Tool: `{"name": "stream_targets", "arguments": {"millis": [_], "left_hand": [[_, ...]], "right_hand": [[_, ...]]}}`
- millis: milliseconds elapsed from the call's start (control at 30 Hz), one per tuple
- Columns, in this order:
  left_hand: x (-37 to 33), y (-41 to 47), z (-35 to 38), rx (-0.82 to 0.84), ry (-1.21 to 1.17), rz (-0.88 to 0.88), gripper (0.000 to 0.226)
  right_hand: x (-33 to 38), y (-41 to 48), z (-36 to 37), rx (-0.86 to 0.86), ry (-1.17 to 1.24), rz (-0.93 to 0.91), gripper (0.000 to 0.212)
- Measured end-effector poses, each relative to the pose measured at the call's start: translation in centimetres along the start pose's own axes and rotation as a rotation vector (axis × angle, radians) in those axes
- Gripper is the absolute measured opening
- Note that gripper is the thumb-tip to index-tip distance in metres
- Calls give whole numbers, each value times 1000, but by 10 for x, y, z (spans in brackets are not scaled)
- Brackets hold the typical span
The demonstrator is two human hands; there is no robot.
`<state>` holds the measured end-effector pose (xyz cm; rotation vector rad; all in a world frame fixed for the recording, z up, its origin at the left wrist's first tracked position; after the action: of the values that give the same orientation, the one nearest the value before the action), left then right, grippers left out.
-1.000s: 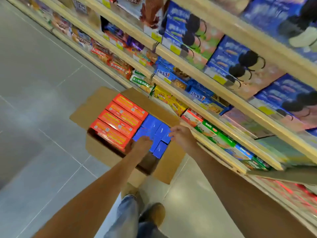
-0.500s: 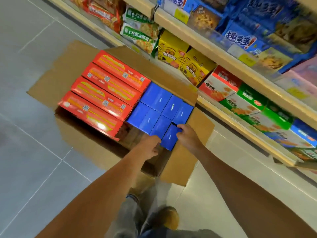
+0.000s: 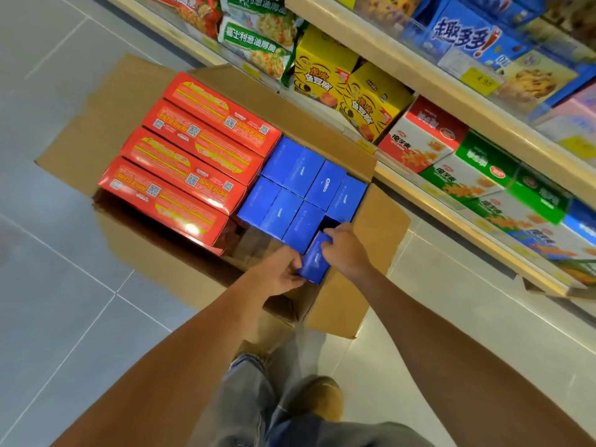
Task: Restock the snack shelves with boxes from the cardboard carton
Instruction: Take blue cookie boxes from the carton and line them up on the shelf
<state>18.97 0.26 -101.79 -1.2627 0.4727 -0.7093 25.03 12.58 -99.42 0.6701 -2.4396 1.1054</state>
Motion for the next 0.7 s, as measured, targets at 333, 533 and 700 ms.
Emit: {"name": "stream_targets", "arguments": {"millis": [333, 533, 700], "left_hand": [[-3, -75, 23, -16, 423, -22, 54], [-5, -151, 34, -189, 950, 105, 27], [-34, -244, 84, -363, 1272, 518, 30]], "right_hand": [[33, -44, -17, -109, 311, 132, 48], [56, -104, -82, -155, 352, 214, 42], [71, -166, -159, -192, 496, 227, 40]]}}
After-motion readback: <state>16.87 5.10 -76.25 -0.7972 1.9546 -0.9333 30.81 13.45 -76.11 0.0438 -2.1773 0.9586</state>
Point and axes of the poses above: each hand's wrist, its own y-axis towards the middle knuckle, its own z-axis out of the palm, x = y × z, the point moved 8 cm from there along y, towards the middle knuckle, and after that the axes turned 10 degrees about -z, right-handed, at the moved point
